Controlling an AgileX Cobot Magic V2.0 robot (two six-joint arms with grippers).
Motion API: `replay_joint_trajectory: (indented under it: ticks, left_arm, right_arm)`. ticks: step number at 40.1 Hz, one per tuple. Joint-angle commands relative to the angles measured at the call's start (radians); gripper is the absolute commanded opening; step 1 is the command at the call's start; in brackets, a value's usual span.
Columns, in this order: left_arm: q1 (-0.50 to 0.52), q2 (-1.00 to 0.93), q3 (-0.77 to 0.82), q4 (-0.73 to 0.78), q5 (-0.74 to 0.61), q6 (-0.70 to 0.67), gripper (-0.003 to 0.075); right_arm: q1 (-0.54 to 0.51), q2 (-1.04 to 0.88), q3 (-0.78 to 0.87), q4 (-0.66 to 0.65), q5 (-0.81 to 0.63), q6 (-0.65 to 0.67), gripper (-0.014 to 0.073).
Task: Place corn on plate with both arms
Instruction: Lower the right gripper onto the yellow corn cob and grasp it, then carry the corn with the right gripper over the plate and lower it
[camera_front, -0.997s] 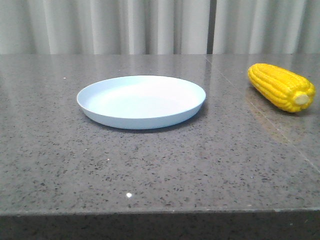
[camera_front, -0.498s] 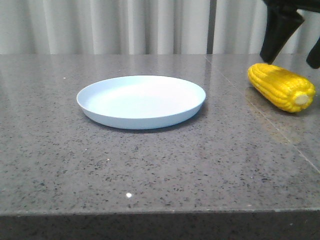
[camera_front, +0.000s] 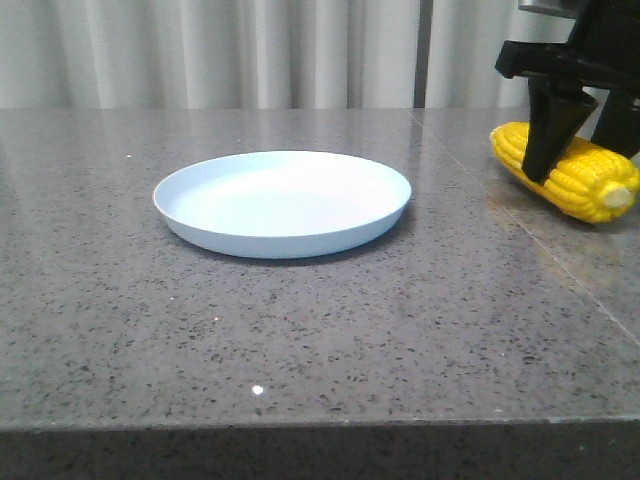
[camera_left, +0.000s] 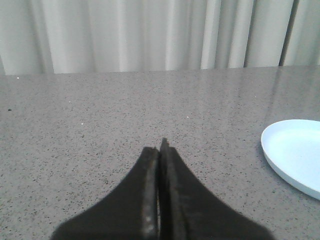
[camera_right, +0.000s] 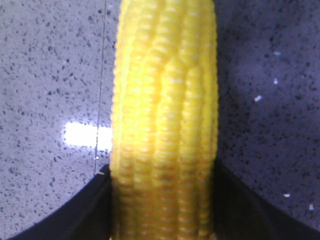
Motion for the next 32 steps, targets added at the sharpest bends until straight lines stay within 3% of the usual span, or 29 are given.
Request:
replay_joint_trajectory:
  ticks: [1, 10, 15, 24, 32]
  left_arm:
    - [-0.005, 0.009, -0.026, 0.003, -0.084, 0.001, -0.002]
    - [-0.005, 0.009, -0.026, 0.003, -0.084, 0.001, -0.002]
    - [-0.005, 0.009, -0.026, 0.003, -0.084, 0.001, -0.002]
    - [-0.005, 0.009, -0.026, 0.003, -0.084, 0.001, -0.002]
    - [-0.005, 0.009, -0.026, 0.003, -0.084, 0.001, -0.002]
  right_arm:
    - [0.0, -0.053, -0.05, 0.014, -0.006, 0.003, 0.016]
    - [0.015, -0.084, -0.181, 0.076, 0.181, 0.003, 0.0154]
    - [0.1, -0.081, -0.29, 0.091, 0.278, 0.009, 0.0154]
    - [0.312, -0.028, -0.373, 0.016, 0.222, 0.204, 0.0154]
    - [0.438, 0.046, -0.379, -0.026, 0.114, 0.356, 0.0154]
